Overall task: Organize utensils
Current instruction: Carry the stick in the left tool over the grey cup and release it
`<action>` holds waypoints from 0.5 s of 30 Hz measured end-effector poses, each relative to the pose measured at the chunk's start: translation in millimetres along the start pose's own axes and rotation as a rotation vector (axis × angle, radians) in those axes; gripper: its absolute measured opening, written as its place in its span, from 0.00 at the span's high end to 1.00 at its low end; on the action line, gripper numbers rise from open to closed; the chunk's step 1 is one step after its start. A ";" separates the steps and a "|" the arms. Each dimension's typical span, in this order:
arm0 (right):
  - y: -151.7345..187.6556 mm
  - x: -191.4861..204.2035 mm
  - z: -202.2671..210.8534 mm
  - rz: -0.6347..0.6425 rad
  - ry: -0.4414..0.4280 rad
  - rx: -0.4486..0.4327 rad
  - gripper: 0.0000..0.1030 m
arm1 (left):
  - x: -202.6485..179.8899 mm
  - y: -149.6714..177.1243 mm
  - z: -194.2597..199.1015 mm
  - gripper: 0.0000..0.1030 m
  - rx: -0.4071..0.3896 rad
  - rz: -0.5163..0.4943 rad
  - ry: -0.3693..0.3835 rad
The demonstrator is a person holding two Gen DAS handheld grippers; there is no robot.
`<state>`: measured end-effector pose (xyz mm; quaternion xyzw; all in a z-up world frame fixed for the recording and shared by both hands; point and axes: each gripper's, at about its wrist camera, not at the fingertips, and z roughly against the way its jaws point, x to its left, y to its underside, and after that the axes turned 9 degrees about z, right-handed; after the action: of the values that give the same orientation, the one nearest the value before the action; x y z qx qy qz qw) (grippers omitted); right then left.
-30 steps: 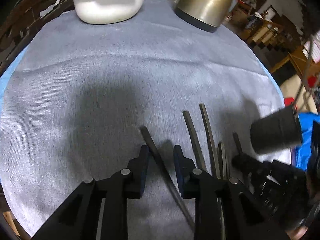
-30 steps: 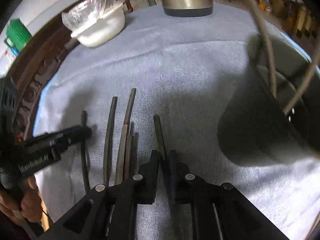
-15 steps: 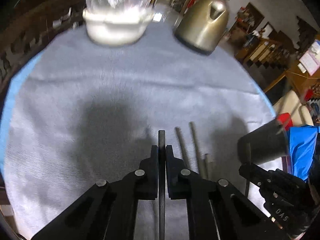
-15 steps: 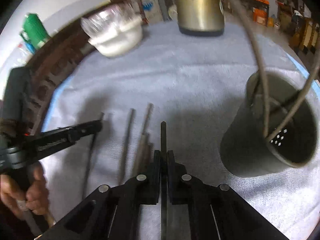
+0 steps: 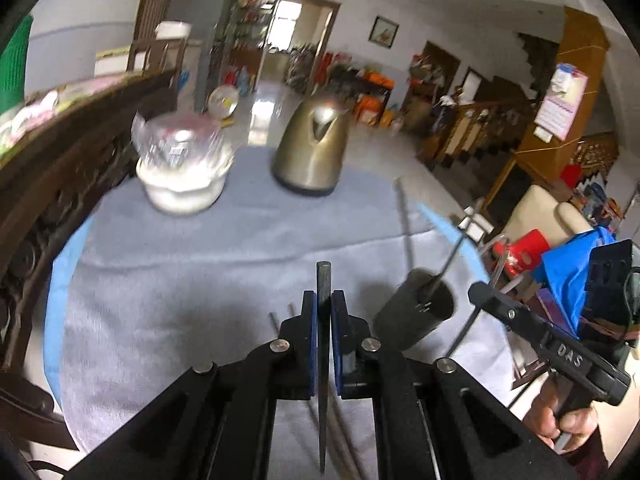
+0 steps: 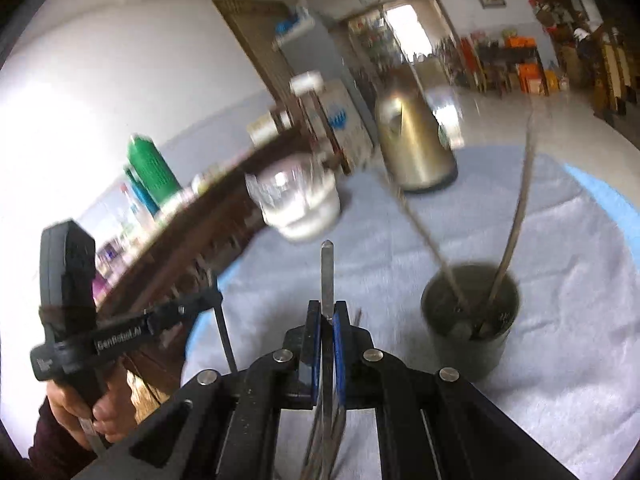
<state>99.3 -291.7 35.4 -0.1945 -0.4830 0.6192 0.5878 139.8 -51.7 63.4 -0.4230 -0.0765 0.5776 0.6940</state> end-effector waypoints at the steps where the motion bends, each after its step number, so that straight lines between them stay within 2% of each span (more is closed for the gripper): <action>1: -3.5 -2.4 10.7 -0.003 0.002 -0.029 0.94 | -3.5 -1.7 1.0 0.94 -0.010 -0.006 0.005; 7: -27.1 -17.0 57.3 -0.038 0.030 -0.188 0.94 | -37.5 -19.9 23.5 0.94 -0.095 -0.042 0.047; 10: -39.7 -24.4 78.9 -0.044 0.068 -0.259 0.94 | -50.8 -30.0 31.0 0.94 -0.130 -0.047 0.071; 15: -58.1 -33.2 108.3 -0.051 0.138 -0.364 0.94 | -76.9 -48.2 42.3 0.94 -0.236 -0.043 0.106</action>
<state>50.8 -371.3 122.1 -0.3272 -0.5501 0.4918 0.5904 125.5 -96.0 152.0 -0.5300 -0.1162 0.5261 0.6548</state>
